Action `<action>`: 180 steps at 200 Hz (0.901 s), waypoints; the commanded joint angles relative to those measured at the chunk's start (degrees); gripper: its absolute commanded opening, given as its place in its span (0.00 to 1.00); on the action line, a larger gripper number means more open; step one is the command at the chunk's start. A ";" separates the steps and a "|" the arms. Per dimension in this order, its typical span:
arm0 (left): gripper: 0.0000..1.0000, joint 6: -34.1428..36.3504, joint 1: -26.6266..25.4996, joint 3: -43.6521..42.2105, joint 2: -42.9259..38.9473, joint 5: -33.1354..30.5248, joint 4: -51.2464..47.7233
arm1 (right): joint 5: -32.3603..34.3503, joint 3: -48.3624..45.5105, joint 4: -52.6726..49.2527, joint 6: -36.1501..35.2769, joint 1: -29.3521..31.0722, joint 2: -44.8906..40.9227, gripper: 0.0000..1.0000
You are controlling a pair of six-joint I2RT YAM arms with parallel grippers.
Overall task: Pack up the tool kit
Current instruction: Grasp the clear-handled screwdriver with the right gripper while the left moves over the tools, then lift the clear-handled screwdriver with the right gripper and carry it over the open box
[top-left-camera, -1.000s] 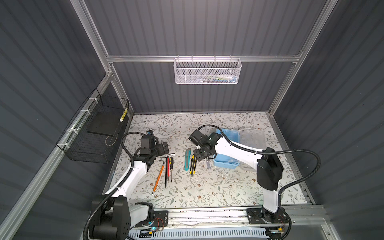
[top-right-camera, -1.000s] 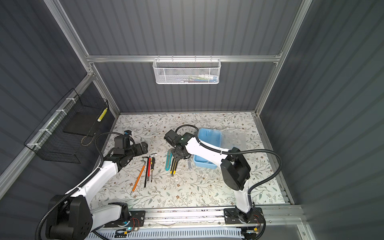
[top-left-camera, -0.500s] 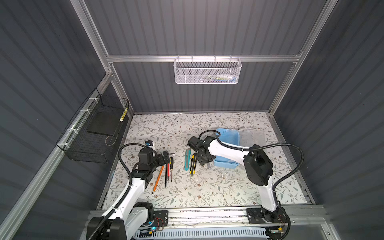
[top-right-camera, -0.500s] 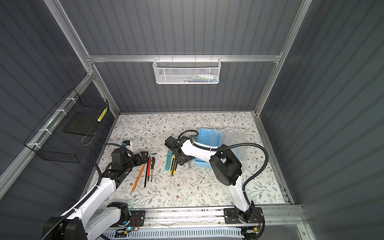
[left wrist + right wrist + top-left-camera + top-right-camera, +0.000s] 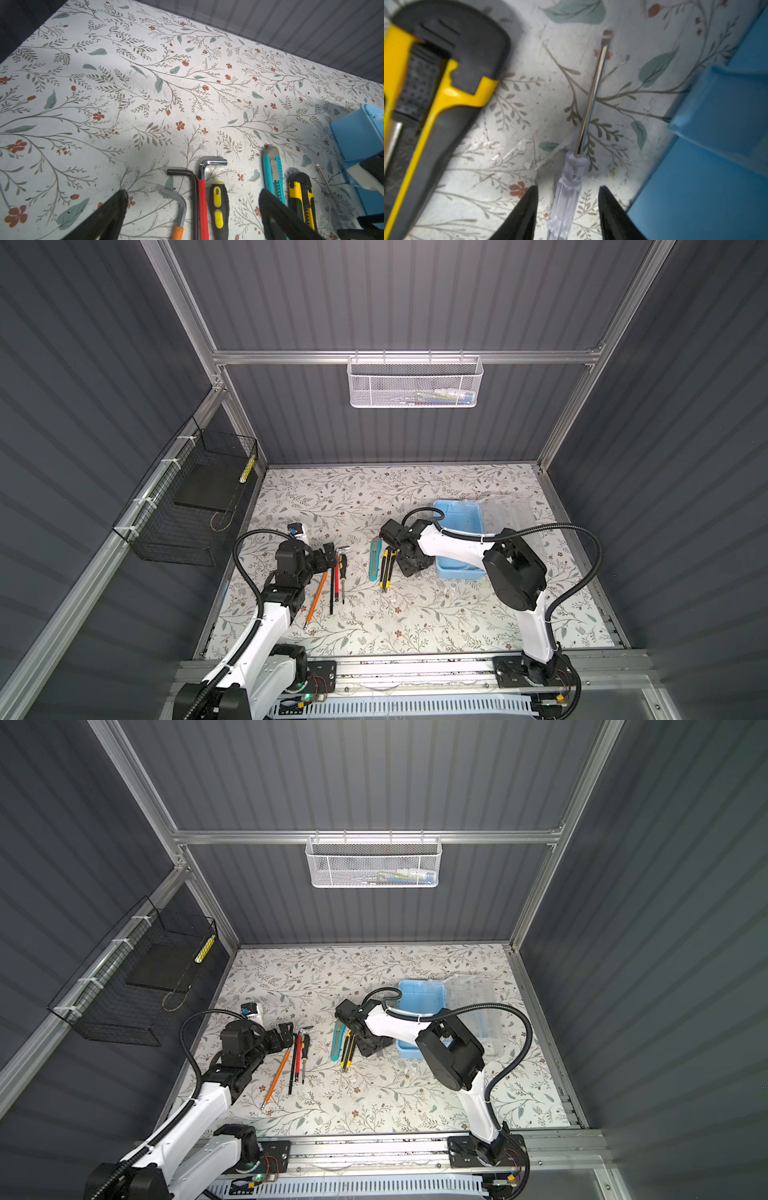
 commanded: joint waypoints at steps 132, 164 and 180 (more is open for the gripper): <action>0.99 0.56 0.16 0.30 1.76 -1.11 0.36 | -1.21 -2.09 3.57 2.93 -0.56 -3.30 0.11; 0.99 0.30 0.16 -0.12 0.83 -1.64 0.31 | -0.22 0.43 0.94 1.63 -0.81 -5.11 0.07; 0.99 0.21 0.15 -0.39 0.27 -1.81 0.37 | 0.17 2.54 -1.80 0.54 -1.31 -6.50 0.03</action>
